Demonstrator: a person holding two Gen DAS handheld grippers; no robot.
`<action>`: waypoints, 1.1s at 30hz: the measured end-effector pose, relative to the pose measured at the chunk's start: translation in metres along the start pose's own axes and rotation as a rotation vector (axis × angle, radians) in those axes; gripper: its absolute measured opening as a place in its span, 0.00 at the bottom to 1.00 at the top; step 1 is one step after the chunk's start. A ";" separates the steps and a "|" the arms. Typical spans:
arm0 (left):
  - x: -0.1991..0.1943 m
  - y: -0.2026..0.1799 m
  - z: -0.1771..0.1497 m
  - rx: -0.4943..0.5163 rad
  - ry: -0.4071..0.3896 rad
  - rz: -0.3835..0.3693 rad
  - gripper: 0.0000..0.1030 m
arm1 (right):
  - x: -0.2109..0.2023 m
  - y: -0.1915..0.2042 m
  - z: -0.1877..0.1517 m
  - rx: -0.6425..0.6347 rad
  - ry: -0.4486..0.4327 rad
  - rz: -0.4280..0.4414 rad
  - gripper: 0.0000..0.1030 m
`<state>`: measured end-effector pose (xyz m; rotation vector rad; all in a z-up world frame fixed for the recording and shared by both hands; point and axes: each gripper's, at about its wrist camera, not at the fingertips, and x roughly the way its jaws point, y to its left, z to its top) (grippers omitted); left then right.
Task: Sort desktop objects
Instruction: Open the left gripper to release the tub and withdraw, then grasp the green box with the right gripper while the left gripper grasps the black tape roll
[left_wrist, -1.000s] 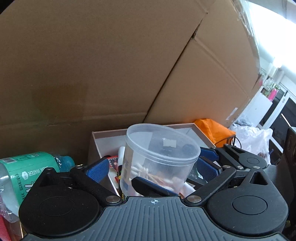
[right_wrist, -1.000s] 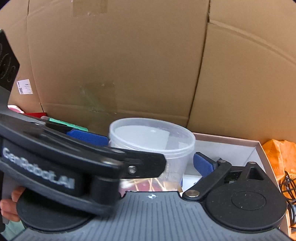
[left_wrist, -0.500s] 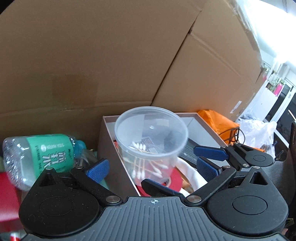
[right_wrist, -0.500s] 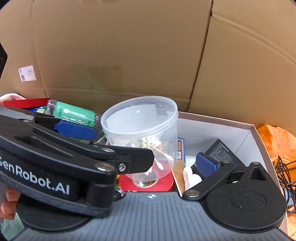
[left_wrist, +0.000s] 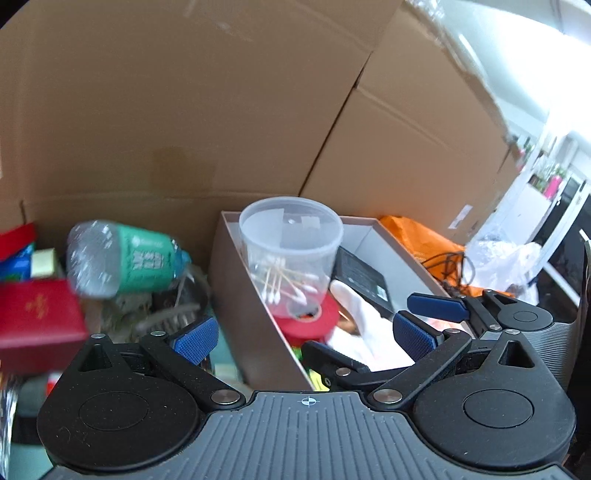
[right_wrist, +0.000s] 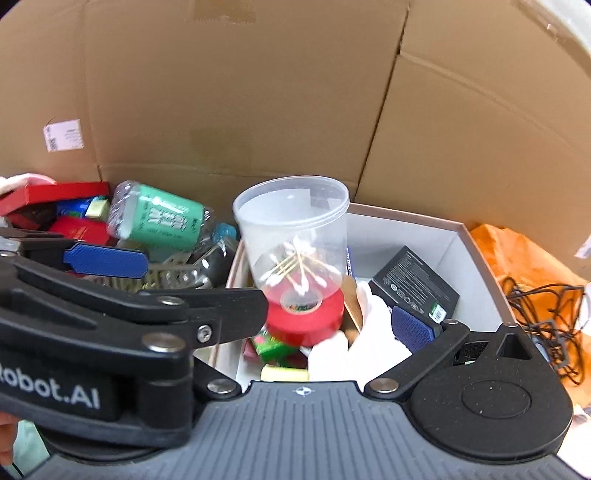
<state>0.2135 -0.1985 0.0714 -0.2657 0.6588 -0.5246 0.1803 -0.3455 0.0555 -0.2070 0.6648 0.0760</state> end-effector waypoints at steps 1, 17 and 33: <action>-0.006 0.001 -0.005 -0.005 -0.007 -0.010 1.00 | -0.006 0.005 -0.004 -0.005 -0.013 0.000 1.00; -0.124 0.013 -0.101 0.013 -0.157 0.095 1.00 | -0.083 0.084 -0.062 0.037 -0.088 0.161 1.00; -0.167 0.068 -0.197 -0.017 -0.116 0.141 1.00 | -0.097 0.170 -0.156 0.048 -0.142 0.219 1.00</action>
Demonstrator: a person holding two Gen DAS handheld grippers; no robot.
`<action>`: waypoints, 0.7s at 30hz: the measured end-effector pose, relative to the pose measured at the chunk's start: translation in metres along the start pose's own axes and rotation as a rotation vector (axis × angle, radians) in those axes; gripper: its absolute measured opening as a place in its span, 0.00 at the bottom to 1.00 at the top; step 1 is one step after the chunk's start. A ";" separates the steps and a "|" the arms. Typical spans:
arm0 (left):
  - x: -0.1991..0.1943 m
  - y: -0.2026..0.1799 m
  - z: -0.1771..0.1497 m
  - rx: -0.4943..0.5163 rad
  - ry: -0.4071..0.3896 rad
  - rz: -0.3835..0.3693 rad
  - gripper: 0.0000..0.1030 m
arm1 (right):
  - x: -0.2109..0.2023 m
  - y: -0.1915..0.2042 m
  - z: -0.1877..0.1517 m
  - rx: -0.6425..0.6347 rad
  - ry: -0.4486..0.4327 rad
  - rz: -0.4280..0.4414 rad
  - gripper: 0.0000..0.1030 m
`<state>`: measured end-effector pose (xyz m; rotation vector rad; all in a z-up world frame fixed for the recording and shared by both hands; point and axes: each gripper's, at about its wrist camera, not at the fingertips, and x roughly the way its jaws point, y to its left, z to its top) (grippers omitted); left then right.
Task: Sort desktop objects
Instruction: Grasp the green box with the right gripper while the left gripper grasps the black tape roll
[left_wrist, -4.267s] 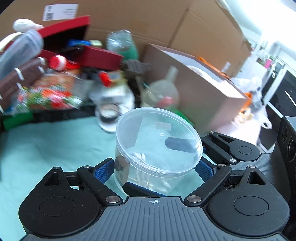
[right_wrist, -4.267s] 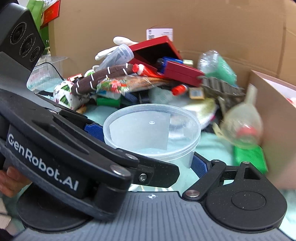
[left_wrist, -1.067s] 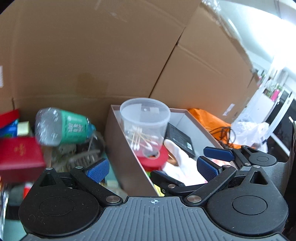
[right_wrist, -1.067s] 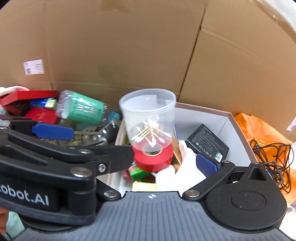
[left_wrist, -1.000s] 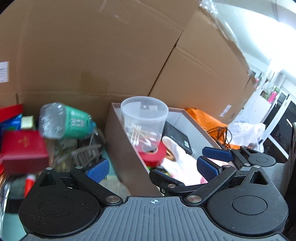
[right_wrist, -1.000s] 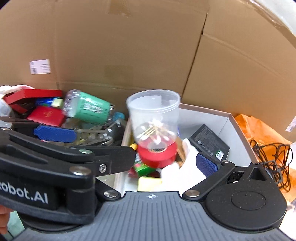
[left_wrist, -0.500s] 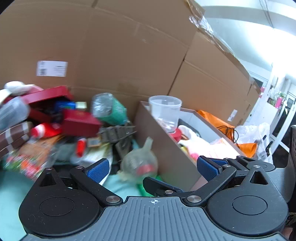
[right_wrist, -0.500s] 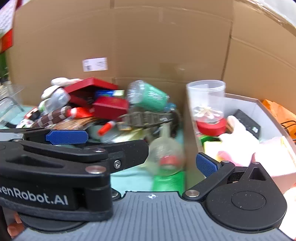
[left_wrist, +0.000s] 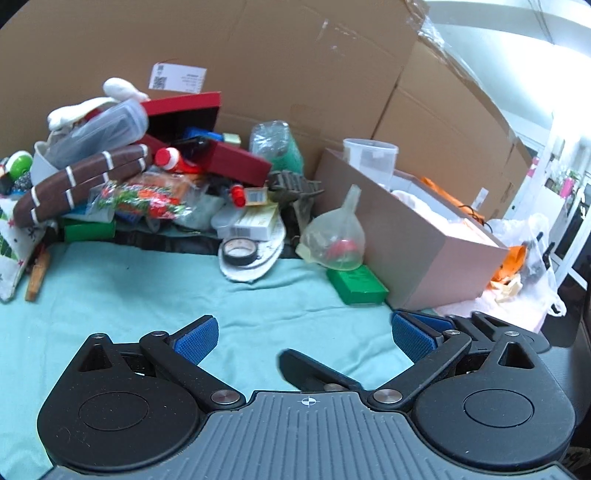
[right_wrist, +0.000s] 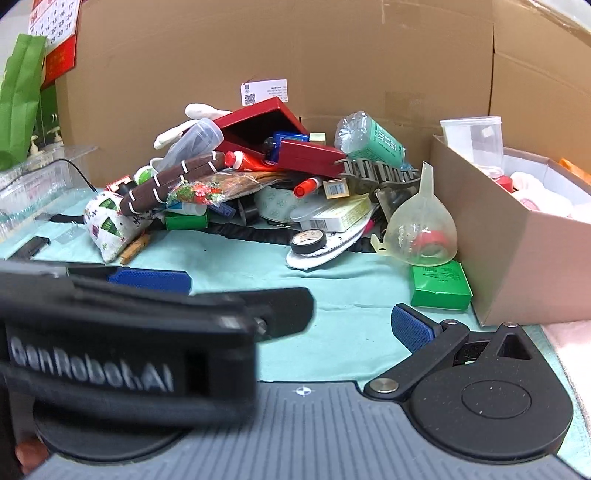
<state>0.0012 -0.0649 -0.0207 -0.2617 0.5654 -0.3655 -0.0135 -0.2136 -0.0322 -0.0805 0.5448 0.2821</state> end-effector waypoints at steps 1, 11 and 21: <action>0.002 0.003 0.001 -0.015 0.000 0.006 1.00 | 0.003 0.000 -0.001 -0.005 0.007 -0.022 1.00; 0.052 0.010 0.027 0.031 0.038 0.008 0.98 | 0.039 -0.045 -0.003 0.128 -0.006 -0.214 0.96; 0.120 0.033 0.035 -0.035 0.116 0.029 0.70 | 0.076 -0.076 0.003 0.227 0.038 -0.337 0.80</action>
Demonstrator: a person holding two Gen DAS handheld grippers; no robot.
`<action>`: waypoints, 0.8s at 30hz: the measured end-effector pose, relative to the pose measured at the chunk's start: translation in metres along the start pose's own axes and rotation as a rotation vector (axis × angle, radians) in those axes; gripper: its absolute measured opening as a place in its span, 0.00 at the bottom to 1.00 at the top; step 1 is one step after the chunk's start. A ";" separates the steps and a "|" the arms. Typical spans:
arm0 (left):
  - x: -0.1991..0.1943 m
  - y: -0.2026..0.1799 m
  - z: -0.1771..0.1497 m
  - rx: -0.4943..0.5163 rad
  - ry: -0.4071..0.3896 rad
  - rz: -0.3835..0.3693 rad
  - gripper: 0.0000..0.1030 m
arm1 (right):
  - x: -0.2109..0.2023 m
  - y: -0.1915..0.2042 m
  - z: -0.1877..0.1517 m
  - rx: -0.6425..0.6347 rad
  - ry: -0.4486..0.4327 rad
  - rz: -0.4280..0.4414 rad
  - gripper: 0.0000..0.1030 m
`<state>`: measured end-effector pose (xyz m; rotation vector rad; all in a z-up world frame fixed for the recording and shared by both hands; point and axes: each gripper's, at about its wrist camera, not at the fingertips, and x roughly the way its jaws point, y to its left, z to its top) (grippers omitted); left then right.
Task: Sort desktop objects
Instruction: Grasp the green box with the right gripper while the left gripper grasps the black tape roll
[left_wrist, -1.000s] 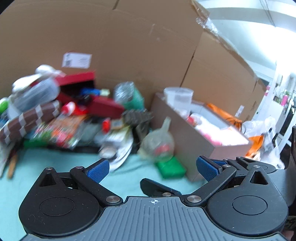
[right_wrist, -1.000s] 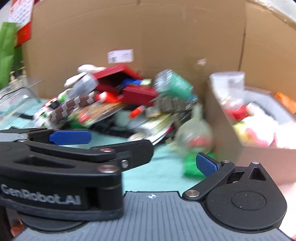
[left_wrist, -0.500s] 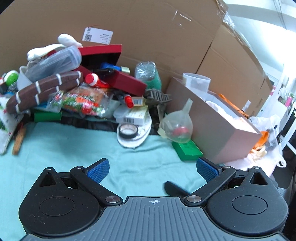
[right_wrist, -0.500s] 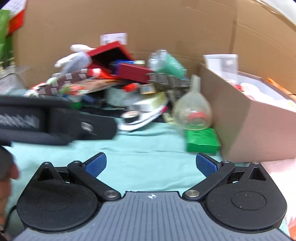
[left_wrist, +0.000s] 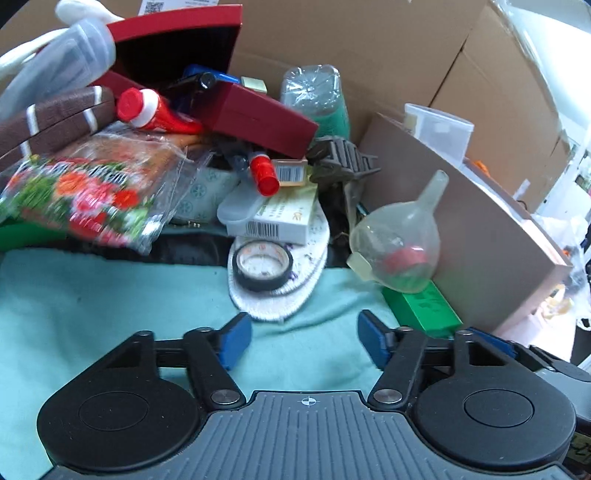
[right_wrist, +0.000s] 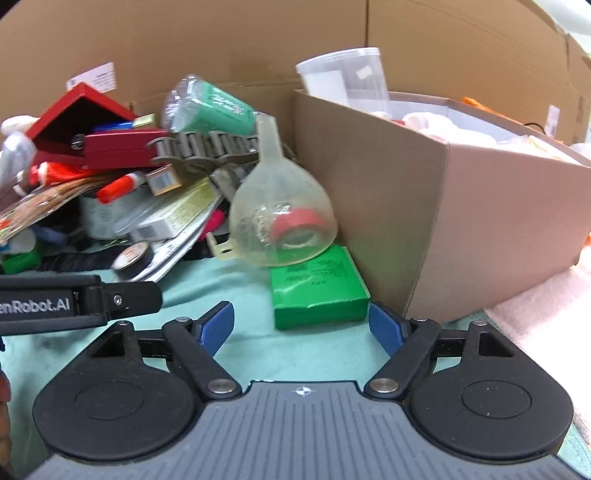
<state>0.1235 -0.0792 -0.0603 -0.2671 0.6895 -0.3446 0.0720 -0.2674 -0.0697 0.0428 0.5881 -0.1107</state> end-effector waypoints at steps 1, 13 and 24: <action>0.002 -0.001 0.002 0.017 -0.016 0.011 0.70 | 0.002 0.001 0.001 0.003 0.004 -0.009 0.80; 0.027 0.014 0.023 0.059 -0.033 0.071 0.56 | 0.016 0.010 0.006 0.022 0.056 0.029 0.64; 0.021 0.020 0.027 0.023 -0.042 0.089 0.65 | 0.007 0.020 0.001 -0.005 0.063 0.080 0.68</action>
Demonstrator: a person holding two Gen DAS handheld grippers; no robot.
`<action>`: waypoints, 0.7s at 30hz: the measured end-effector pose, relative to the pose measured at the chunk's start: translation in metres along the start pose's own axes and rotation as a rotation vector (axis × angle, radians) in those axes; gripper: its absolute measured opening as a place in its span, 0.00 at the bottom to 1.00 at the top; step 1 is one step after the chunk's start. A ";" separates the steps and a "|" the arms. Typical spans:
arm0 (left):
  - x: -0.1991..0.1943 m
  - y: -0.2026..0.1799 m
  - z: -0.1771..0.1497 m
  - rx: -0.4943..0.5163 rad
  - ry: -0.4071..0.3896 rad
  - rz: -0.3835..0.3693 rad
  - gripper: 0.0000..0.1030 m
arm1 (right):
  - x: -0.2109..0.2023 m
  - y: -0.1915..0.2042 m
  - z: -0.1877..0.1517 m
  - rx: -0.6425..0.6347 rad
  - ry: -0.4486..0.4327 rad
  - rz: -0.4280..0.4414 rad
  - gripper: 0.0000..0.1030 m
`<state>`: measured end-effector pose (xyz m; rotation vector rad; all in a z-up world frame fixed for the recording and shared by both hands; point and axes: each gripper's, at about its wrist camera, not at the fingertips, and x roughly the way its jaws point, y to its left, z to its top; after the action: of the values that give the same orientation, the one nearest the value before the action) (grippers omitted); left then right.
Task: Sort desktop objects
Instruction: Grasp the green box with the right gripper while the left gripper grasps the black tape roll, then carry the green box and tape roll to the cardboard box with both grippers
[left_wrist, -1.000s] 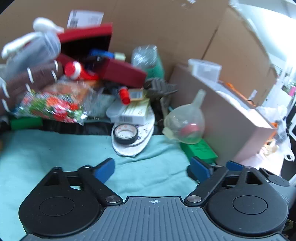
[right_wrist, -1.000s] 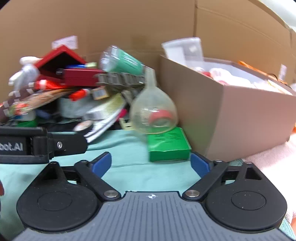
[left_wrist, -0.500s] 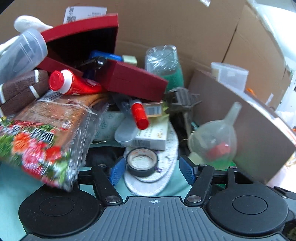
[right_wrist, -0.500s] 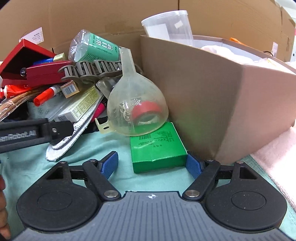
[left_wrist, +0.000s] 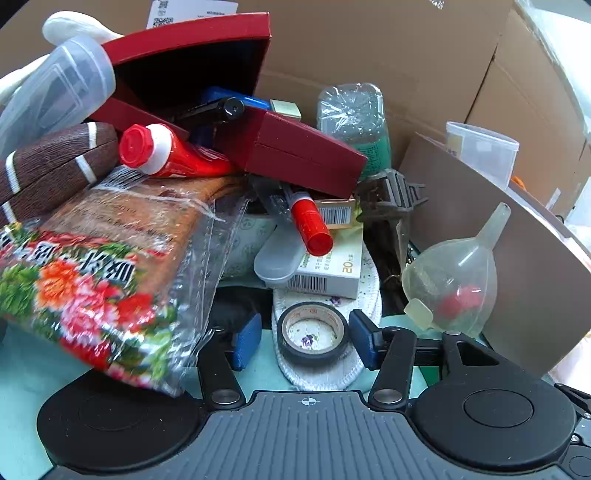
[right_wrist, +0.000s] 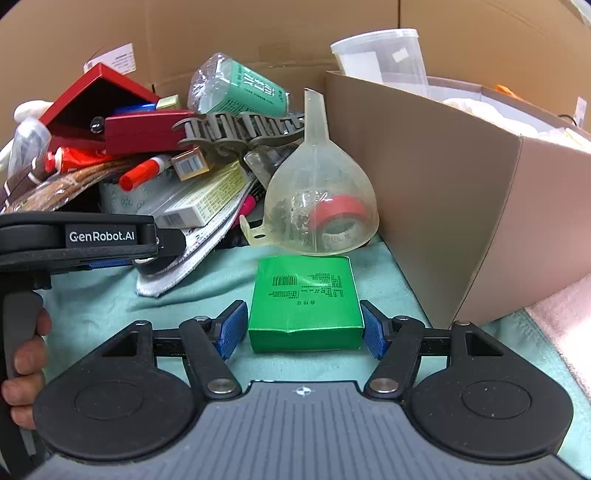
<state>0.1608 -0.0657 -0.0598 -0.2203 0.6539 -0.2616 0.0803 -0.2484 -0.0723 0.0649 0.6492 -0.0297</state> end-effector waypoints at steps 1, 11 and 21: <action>0.001 0.000 0.000 0.006 0.008 -0.004 0.64 | 0.001 0.000 0.000 0.001 0.001 -0.001 0.68; -0.021 -0.007 -0.017 0.092 0.037 -0.013 0.41 | -0.013 -0.001 -0.010 -0.026 0.003 0.017 0.64; -0.076 -0.020 -0.054 0.212 0.114 -0.093 0.44 | -0.061 0.006 -0.040 -0.062 0.021 0.072 0.64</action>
<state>0.0656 -0.0682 -0.0530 -0.0323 0.7241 -0.4323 0.0078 -0.2396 -0.0667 0.0286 0.6679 0.0606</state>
